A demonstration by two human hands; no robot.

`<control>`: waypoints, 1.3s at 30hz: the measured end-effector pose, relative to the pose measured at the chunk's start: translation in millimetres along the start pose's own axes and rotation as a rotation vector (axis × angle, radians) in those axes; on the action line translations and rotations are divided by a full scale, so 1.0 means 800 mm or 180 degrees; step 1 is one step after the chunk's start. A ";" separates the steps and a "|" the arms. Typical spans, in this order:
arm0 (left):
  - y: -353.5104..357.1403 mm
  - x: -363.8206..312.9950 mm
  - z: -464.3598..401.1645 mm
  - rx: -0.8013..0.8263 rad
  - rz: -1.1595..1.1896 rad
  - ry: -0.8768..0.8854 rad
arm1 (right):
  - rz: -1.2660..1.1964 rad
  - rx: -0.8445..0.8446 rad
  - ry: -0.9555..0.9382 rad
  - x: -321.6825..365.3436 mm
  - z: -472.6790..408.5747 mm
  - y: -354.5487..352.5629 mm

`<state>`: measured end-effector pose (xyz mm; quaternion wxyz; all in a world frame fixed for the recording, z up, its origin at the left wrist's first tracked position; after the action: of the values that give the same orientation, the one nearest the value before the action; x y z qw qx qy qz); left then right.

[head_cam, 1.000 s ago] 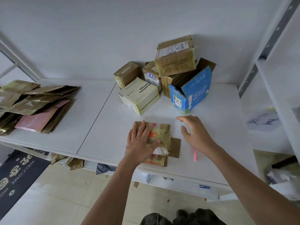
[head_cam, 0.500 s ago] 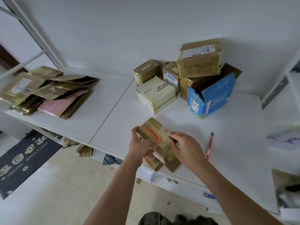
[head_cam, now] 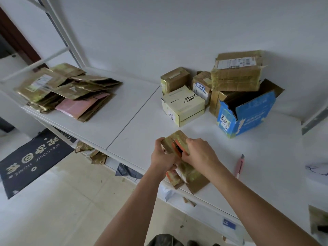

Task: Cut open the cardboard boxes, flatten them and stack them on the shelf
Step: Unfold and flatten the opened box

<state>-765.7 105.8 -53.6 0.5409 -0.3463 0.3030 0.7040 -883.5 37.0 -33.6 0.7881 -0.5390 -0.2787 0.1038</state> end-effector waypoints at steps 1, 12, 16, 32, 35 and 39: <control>0.000 0.000 0.000 0.0014 0.0000 -0.0009 | -0.0192 0.0074 -0.0045 -0.002 -0.002 -0.002; 0.001 -0.003 -0.007 0.0150 -0.0230 -0.0050 | -0.1679 0.0704 -0.0350 -0.051 -0.022 -0.028; -0.008 -0.001 -0.006 0.0274 -0.0220 -0.0013 | -0.2482 0.0632 -0.0152 -0.086 -0.013 -0.013; -0.004 -0.004 -0.018 0.0822 -0.0417 0.0030 | -0.2337 -0.0172 -0.0281 -0.073 0.042 0.035; 0.007 -0.005 -0.024 0.0844 -0.0399 -0.0012 | -0.2198 -0.0228 -0.0242 -0.076 0.045 0.039; 0.020 -0.008 -0.034 0.0249 -0.0620 -0.0194 | -0.2169 -0.0328 -0.0222 -0.077 0.046 0.038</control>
<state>-775.7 77.0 -63.4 0.6288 -0.3312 0.2786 0.6460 -950.1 49.4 -71.9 0.7392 -0.4501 -0.4743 -0.1611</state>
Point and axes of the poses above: each hand's wrist, its own z-axis away from the middle knuckle, its own y-axis out of the palm, x = y × z, the point moved 5 cm from there along -z, towards the middle knuckle, and after that the axes turned 14 degrees about x, right-handed, at the moved point
